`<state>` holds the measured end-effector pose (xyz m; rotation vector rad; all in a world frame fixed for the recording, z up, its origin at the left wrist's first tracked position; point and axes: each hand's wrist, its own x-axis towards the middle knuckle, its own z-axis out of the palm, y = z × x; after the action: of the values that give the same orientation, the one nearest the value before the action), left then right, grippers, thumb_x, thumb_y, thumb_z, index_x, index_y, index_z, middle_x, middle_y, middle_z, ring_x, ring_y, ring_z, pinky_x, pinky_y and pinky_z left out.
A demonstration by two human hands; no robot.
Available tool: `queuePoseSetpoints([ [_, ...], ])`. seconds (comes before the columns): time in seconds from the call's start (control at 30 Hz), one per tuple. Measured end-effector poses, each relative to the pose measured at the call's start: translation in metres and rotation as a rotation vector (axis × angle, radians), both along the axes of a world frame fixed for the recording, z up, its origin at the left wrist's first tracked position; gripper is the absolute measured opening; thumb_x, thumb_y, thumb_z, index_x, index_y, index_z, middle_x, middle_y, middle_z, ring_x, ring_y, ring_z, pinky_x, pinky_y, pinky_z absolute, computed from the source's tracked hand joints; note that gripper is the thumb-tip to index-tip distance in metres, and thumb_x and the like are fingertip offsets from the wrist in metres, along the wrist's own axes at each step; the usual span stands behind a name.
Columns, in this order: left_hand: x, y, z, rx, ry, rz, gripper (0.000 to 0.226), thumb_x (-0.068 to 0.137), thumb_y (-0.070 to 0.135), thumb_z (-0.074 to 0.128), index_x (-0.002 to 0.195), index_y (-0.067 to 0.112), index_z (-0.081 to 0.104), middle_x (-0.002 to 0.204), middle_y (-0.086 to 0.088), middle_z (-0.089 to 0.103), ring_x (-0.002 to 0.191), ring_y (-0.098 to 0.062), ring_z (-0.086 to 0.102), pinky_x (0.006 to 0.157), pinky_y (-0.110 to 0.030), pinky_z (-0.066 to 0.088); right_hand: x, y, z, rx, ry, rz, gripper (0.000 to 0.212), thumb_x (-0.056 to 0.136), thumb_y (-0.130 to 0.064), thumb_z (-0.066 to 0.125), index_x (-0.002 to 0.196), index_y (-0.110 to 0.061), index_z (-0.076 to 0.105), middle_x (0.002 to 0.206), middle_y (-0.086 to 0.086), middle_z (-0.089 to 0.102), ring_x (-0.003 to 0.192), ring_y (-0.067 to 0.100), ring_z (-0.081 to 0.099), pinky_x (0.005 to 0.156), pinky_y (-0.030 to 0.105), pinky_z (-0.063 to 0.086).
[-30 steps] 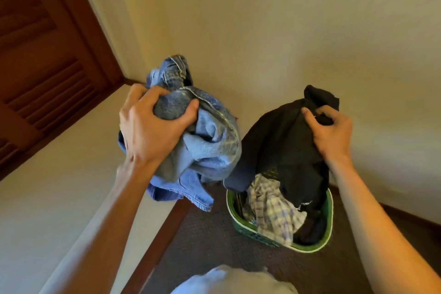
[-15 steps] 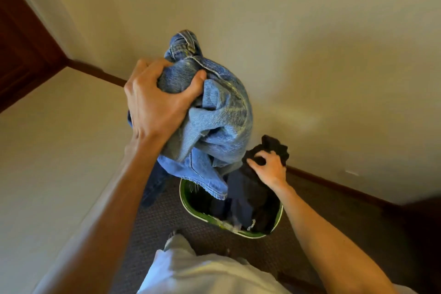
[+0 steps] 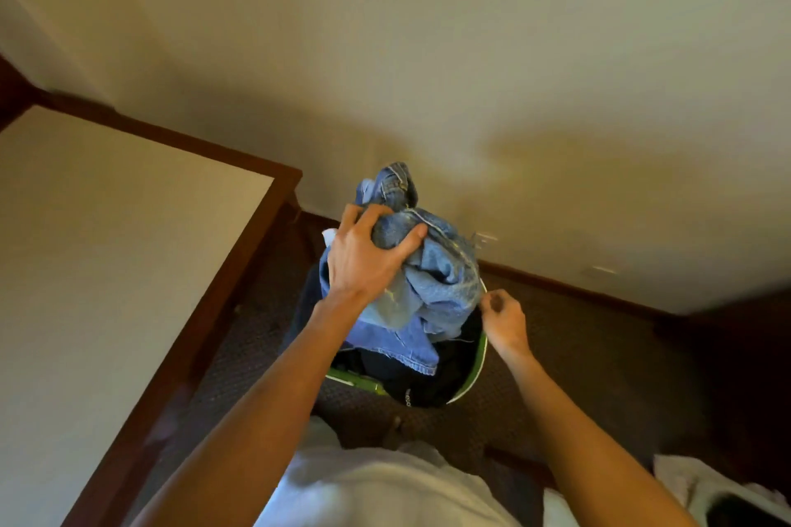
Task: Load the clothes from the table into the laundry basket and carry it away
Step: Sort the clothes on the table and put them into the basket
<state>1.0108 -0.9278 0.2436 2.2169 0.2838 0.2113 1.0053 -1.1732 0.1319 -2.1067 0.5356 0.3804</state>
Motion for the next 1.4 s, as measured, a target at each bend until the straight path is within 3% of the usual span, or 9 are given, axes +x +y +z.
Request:
queuePoseSetpoints([
  [0.23,-0.053,0.047,-0.169,-0.074,0.655,-0.314,0.09,0.07,0.096,0.038,0.143,0.045,0.047,0.155,0.004,0.045,0.145,-0.033,0.036,0.116,-0.055,0.033,-0.006,0.016,-0.026,0.017,0.065,0.092,0.015,0.098,-0.02,0.057,0.104,-0.008,0.064,0.096,0.009,0.065,0.094,0.027,0.061,0.078,0.031,0.043],
  [0.4,-0.069,0.088,-0.198,-0.121,0.786,-0.073,0.055,0.096,0.056,0.056,0.145,0.032,0.048,0.14,-0.011,0.058,0.121,-0.033,0.059,0.092,-0.039,0.05,-0.002,0.056,-0.077,-0.104,0.208,0.387,0.058,0.09,-0.048,0.067,0.141,-0.031,0.044,0.138,0.012,0.046,0.131,0.035,0.046,0.105,0.051,0.043],
  [0.53,-0.061,0.117,-0.241,-0.209,0.804,0.106,0.066,0.098,0.042,0.06,0.154,0.02,0.032,0.153,-0.014,0.044,0.137,-0.036,0.047,0.098,-0.039,0.043,0.005,0.084,-0.118,-0.22,0.33,0.493,0.087,0.091,-0.062,0.058,0.158,-0.04,0.007,0.166,0.014,0.009,0.151,0.041,0.009,0.114,0.067,0.024],
  [0.7,-0.044,0.136,-0.314,-0.256,0.909,0.378,0.091,0.096,0.044,0.063,0.161,0.009,0.009,0.163,-0.02,0.026,0.146,-0.041,0.032,0.116,-0.048,0.032,0.002,0.101,-0.188,-0.345,0.347,0.587,0.078,0.096,-0.06,0.048,0.157,-0.041,0.004,0.167,0.006,0.0,0.151,0.042,-0.004,0.113,0.067,0.024],
  [0.93,-0.051,0.098,-0.341,0.074,0.731,0.579,0.028,0.104,0.029,0.051,0.105,0.006,0.066,0.094,-0.02,0.067,0.088,-0.04,0.065,0.073,-0.042,0.051,-0.025,0.136,-0.254,-0.377,0.457,0.859,0.08,0.098,-0.057,0.043,0.157,-0.039,-0.007,0.168,0.009,-0.008,0.149,0.049,-0.007,0.116,0.069,0.011],
  [1.07,-0.055,0.093,-0.319,0.109,0.557,0.417,0.018,0.101,0.012,0.053,0.095,0.005,0.069,0.089,-0.015,0.069,0.087,-0.038,0.067,0.068,-0.039,0.05,-0.016,0.122,-0.237,-0.179,0.465,0.745,0.075,0.095,-0.052,0.055,0.156,-0.047,0.011,0.167,0.003,-0.004,0.15,0.043,-0.008,0.116,0.064,0.017],
  [1.2,-0.032,0.045,-0.301,0.183,0.33,-0.047,0.024,0.095,0.003,0.061,0.116,0.0,0.072,0.141,-0.01,0.06,0.127,-0.03,0.056,0.106,-0.037,0.046,-0.014,0.091,-0.197,0.201,0.255,0.242,0.034,0.096,-0.031,0.065,0.13,-0.028,0.063,0.133,0.0,0.056,0.133,0.026,0.049,0.1,0.033,0.044],
  [1.33,-0.017,-0.004,-0.302,0.056,0.684,-0.54,0.046,0.103,0.019,0.052,0.148,0.013,0.049,0.166,-0.002,0.025,0.15,-0.031,0.028,0.12,-0.046,0.029,-0.006,0.065,-0.163,-0.11,-0.169,-0.125,0.014,0.093,-0.013,0.067,0.106,-0.009,0.068,0.111,0.007,0.057,0.112,0.032,0.058,0.095,0.038,0.046],
  [1.4,-0.003,0.005,-0.296,-0.069,0.668,-0.437,0.041,0.101,0.031,0.056,0.14,0.019,0.058,0.156,-0.002,0.045,0.139,-0.028,0.047,0.11,-0.04,0.043,0.004,0.064,-0.152,-0.211,-0.28,-0.026,0.034,0.092,-0.028,0.067,0.122,-0.013,0.061,0.128,0.013,0.054,0.122,0.033,0.051,0.099,0.054,0.046],
])
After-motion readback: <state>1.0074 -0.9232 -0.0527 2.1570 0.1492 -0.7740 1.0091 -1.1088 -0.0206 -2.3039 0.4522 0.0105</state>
